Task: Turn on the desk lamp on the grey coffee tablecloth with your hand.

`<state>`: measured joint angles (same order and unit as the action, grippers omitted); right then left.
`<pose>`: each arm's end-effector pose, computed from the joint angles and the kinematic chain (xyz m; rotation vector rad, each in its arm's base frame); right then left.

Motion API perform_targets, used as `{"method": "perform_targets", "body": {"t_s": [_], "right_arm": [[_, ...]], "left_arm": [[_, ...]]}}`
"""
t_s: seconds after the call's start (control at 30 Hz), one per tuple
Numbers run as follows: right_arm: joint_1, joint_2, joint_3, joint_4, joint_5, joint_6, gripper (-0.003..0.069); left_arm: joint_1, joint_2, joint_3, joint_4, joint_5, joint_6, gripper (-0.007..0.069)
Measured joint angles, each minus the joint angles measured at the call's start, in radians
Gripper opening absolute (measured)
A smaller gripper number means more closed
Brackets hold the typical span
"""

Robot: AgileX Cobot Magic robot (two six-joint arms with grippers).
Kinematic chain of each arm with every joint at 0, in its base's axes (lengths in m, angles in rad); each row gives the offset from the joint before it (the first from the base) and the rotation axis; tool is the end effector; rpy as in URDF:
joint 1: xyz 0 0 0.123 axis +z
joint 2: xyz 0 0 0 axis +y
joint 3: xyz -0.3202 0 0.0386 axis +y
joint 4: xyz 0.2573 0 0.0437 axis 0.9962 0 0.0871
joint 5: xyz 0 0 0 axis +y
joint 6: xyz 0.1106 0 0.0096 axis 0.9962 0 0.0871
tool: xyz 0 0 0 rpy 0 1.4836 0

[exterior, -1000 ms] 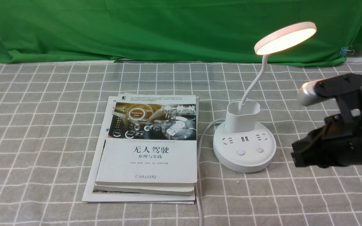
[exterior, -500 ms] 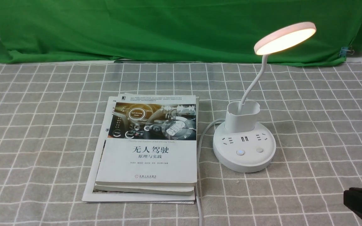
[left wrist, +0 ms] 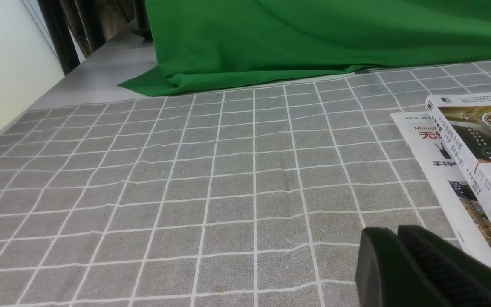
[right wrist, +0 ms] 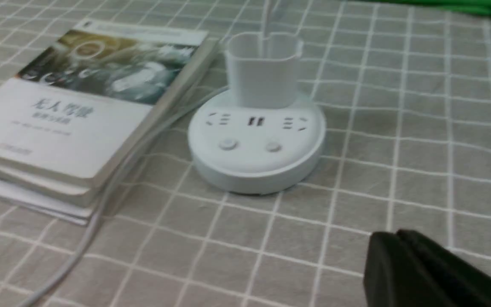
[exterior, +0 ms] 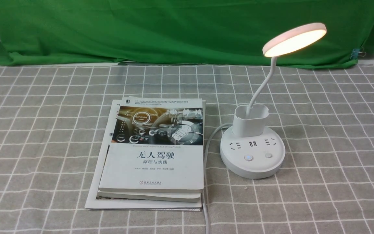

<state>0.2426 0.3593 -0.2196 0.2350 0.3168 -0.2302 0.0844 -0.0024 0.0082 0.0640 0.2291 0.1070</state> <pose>0.0740 0.0266 0.2400 -0.2889 1.9160 0.2276 0.0467 0.0056 0.1867 0.0623 1.7210 0.2004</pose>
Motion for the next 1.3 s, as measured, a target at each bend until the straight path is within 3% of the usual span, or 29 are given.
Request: {"method": "perform_targets", "body": {"t_s": [0.2,0.5,1.3], "right_arm": [[-0.093,-0.198,0.138,-0.02,-0.07,-0.051,0.0027],[-0.13,-0.35,0.227,-0.037,-0.111,-0.054,0.0027],[-0.152,-0.358,0.227,-0.053,-0.082,-0.057,0.0044]], "left_arm": [[0.0,0.0,0.0,0.0,0.0,0.0,0.0019],[0.0,0.0,0.0,0.0,0.0,0.0,0.0019],[0.0,0.0,0.0,0.0,0.0,0.0,0.0019]]}}
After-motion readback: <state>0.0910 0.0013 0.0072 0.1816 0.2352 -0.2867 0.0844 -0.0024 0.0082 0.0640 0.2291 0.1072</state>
